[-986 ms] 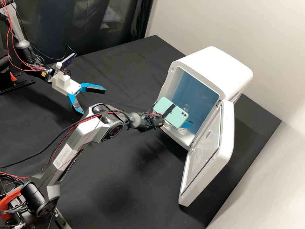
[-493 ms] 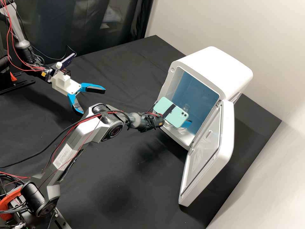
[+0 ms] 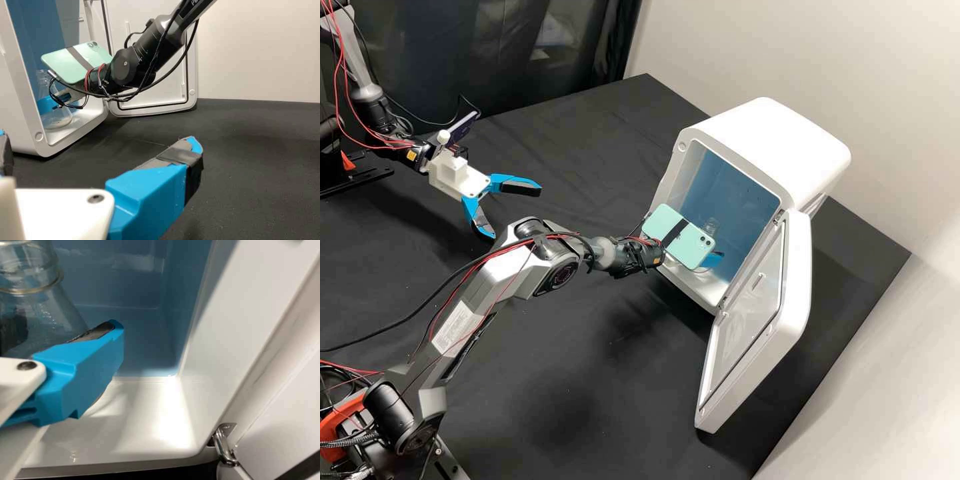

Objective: Take the flask out of the incubator

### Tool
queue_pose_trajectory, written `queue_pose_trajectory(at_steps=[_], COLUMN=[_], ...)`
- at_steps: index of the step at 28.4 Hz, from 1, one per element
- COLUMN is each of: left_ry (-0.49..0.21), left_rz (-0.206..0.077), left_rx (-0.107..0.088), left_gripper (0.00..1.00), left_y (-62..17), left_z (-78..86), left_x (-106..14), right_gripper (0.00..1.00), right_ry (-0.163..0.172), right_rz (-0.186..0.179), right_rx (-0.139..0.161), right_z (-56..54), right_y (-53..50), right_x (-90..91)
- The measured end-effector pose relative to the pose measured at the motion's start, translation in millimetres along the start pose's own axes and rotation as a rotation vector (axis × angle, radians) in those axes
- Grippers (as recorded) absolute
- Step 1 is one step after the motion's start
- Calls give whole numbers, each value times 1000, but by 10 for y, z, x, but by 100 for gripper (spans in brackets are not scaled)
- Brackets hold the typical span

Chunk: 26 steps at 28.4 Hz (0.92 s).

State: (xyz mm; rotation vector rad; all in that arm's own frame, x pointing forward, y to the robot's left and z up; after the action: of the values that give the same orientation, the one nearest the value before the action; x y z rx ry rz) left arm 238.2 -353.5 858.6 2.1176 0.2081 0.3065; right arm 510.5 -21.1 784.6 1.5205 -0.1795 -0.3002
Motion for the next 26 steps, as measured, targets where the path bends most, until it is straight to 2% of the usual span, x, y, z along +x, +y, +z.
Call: queue_pose_trajectory(at_steps=[5,7,9,10,12,16,17,21,24,26], left_ry=[0,0,-2,-2,-2,-2,-2,-2,-2,-2], left_rz=[0,0,0,0,0,0,0,0,0,0], left_rx=[0,0,0,0,0,0,0,0,0,0], left_gripper=[100,100,100,100,100,100,100,100,100,100], left_y=[0,0,-1,-1,-1,-1,-1,-1,-1,-1], left_z=[0,0,5,5,5,5,5,5,5,5], left_x=[0,0,0,0,0,0,0,0,0,0], right_gripper=[0,0,0,0,0,0,0,0,0,0], right_ry=[13,10,8,10,11,51,77,145,188,202], right_rz=[-1,1,3,12,23,83,117,186,211,216], right_rx=[12,41,57,78,112,153,169,187,190,183], right_z=[11,36,70,74,88,60,36,-30,-42,-40], right_y=[33,77,156,242,336,572,666,854,905,896], right_x=[3,-18,-61,-115,-181,-362,-437,-628,-792,-870])
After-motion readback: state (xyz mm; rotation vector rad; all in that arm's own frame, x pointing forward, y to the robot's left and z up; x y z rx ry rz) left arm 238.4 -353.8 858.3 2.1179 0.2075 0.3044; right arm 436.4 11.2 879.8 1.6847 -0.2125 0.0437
